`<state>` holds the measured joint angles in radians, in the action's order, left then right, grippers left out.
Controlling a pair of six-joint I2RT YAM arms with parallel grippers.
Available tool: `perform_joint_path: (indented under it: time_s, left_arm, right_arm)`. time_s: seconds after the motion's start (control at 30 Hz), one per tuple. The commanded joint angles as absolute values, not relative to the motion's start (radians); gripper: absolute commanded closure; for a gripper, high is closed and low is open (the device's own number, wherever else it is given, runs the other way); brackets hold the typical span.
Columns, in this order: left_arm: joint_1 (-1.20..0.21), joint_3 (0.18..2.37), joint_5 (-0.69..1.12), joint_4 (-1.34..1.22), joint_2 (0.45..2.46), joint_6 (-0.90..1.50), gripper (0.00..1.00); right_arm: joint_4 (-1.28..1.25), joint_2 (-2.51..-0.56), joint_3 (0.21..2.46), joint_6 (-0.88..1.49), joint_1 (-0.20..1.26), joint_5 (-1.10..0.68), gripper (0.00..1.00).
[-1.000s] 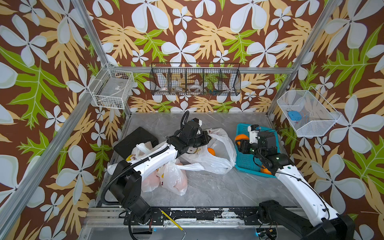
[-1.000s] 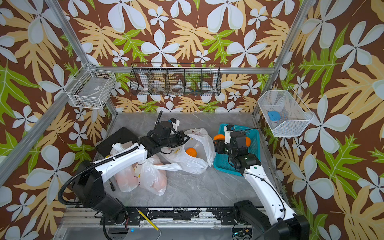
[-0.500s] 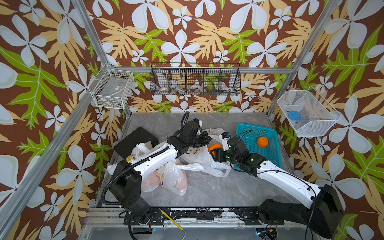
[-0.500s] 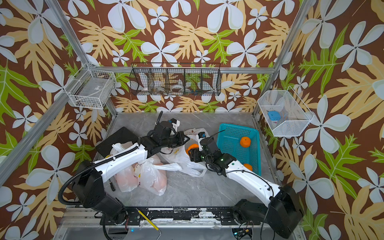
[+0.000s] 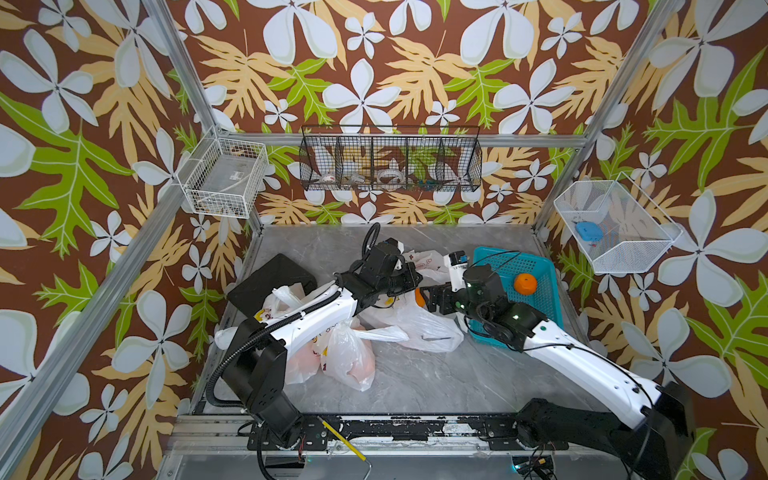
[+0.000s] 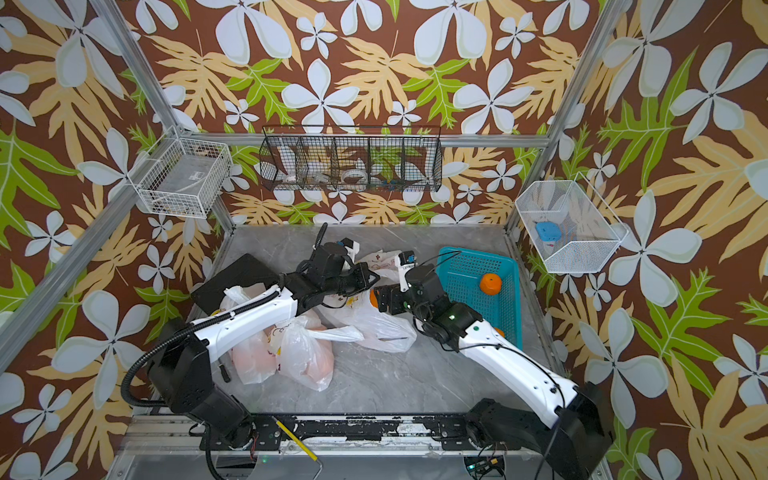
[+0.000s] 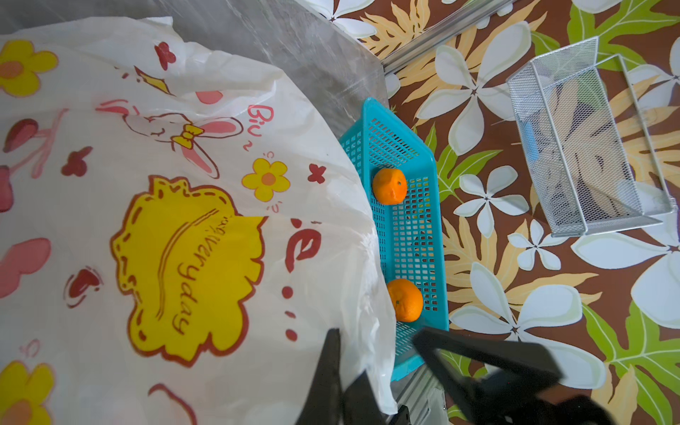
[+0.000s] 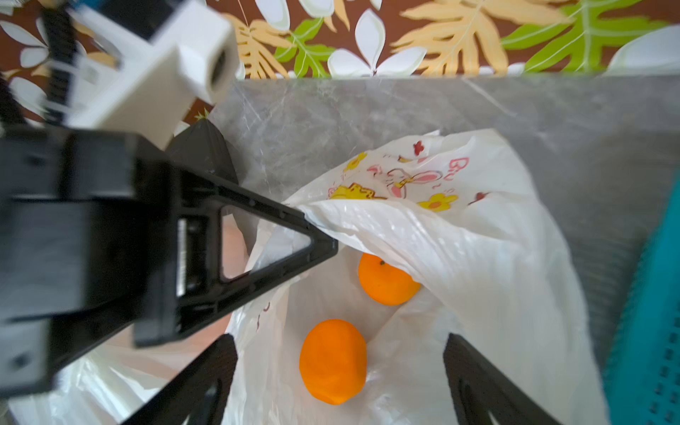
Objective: Place the oranges into plastic bags & tie knots
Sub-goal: Place the orange in the plastic bag, then pick up the orange from the basket.
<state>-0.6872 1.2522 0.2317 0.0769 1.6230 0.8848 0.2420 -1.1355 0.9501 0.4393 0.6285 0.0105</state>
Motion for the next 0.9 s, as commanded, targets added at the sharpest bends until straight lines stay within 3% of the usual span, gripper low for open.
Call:
perform_joint_path:
  time_s: [0.0, 0.2, 0.4, 0.57, 0.87]
  left_arm:
    - [-0.681, 1.261, 0.218, 0.056, 1.626, 0.884, 1.0]
    - [-0.681, 1.254, 0.232, 0.057, 1.622, 0.861, 1.0]
    - [-0.68, 1.233, 0.232, 0.046, 1.605, 0.863, 1.0]
    - [-0.681, 1.231, 0.239, 0.04, 1.6, 0.864, 1.0]
    - [-0.681, 1.228, 0.247, 0.041, 1.592, 0.856, 1.0]
  right_arm:
    - [0.4, -1.055, 0.95, 0.398, 0.587, 0.084, 0.1]
    - [0.469, -0.963, 0.912, 0.3, 0.352, 0.088, 0.01]
    - [0.406, -1.137, 0.891, 0.206, 0.029, 0.014, 0.01]
    - [0.333, -1.381, 0.946, 0.153, -0.009, 0.23, 0.01]
    - [0.284, -1.737, 1.109, 0.124, -0.052, 0.405, 0.01]
